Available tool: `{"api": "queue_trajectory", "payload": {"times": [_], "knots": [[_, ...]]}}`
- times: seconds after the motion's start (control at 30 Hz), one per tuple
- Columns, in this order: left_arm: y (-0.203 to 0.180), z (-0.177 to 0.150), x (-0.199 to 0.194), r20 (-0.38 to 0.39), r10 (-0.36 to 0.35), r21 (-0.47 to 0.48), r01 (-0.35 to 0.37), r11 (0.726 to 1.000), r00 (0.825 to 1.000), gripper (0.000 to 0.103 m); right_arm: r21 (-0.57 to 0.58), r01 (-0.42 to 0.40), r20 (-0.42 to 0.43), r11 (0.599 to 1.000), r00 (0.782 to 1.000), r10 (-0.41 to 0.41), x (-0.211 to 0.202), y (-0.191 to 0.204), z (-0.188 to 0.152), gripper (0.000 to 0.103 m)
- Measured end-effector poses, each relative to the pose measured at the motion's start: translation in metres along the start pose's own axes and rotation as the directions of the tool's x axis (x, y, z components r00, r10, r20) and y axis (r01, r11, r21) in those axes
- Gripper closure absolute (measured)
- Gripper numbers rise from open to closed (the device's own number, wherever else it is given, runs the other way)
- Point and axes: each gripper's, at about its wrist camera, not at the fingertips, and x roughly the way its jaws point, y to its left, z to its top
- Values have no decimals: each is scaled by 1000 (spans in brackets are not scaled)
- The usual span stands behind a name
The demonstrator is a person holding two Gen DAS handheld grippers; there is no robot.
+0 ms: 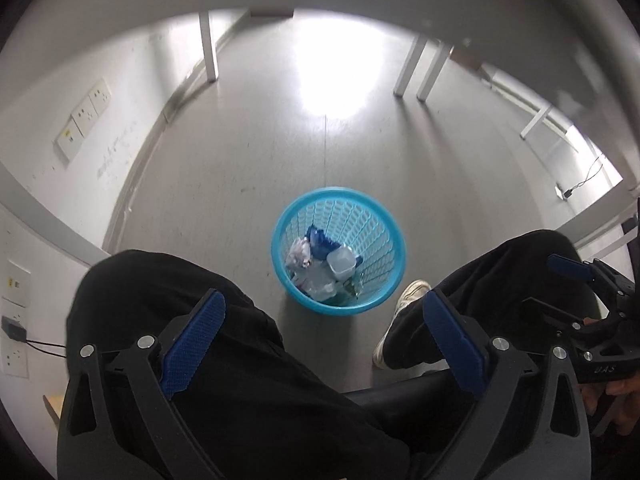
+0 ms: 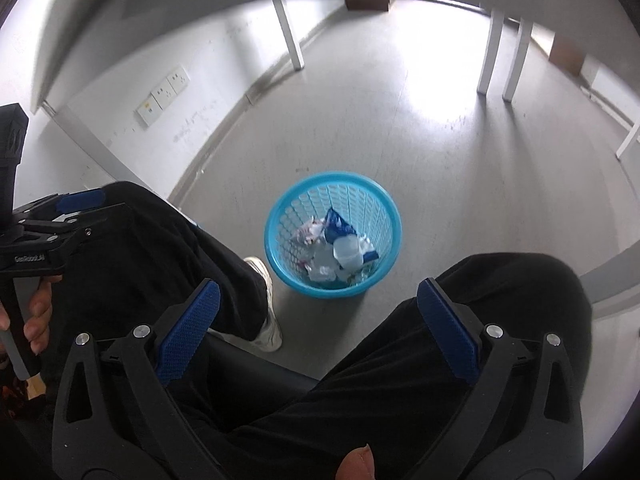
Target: Collect trash
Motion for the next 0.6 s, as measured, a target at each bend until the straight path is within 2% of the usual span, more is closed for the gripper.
{"api": "queue_trajectory", "payload": {"times": [0.17,0.3,0.37,0.5,0.6], "knots": [[1,11,39,-72,-14,4,14,1000,997,6,60,-10,-67,998,998,14,29,-15,11,8],[-2,16,68,-127,-6,18,8,1000,992,6,140,-30,-165,990,985,53,62,-33,16,8],[-2,15,79,-135,-5,35,10,999,991,6,154,-39,-167,987,984,65,70,-35,18,8],[6,13,91,-172,-55,-17,53,998,984,6,177,-56,-164,983,983,85,79,-36,17,8],[6,12,91,-169,-71,-31,67,997,983,6,187,-66,-157,980,983,96,85,-36,17,8]]}}
